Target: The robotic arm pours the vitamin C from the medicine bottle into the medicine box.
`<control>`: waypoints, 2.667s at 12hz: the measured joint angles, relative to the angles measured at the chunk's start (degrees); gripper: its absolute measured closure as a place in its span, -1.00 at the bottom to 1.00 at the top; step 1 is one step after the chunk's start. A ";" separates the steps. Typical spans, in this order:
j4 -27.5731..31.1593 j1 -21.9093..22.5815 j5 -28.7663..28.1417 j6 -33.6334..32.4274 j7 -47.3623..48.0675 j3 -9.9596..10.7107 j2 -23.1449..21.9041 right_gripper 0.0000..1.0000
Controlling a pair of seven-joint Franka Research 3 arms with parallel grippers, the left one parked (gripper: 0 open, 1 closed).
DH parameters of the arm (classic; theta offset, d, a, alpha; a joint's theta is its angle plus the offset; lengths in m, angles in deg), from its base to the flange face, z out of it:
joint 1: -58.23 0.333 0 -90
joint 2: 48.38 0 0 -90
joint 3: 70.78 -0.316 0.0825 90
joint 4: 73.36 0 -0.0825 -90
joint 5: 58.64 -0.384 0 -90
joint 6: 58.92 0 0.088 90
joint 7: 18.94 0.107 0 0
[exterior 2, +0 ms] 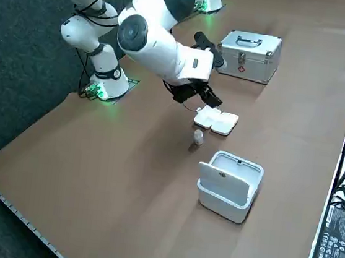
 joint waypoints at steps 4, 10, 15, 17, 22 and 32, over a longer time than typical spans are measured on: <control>0.78 -1.58 -4.97 -0.05 -11.01 -0.01 2.80 -1.00; 4.21 -5.08 -14.38 -0.24 -22.32 0.00 8.71 -1.00; 7.32 -6.28 -18.25 -0.24 -30.84 -0.01 11.82 -1.00; 7.56 -7.16 -20.00 -0.27 -33.11 0.00 12.90 -1.00; 8.94 -8.77 -24.85 -2.96 -40.56 0.00 15.84 -1.00; 8.49 -10.88 -28.38 -8.60 -47.41 -0.03 20.89 -1.00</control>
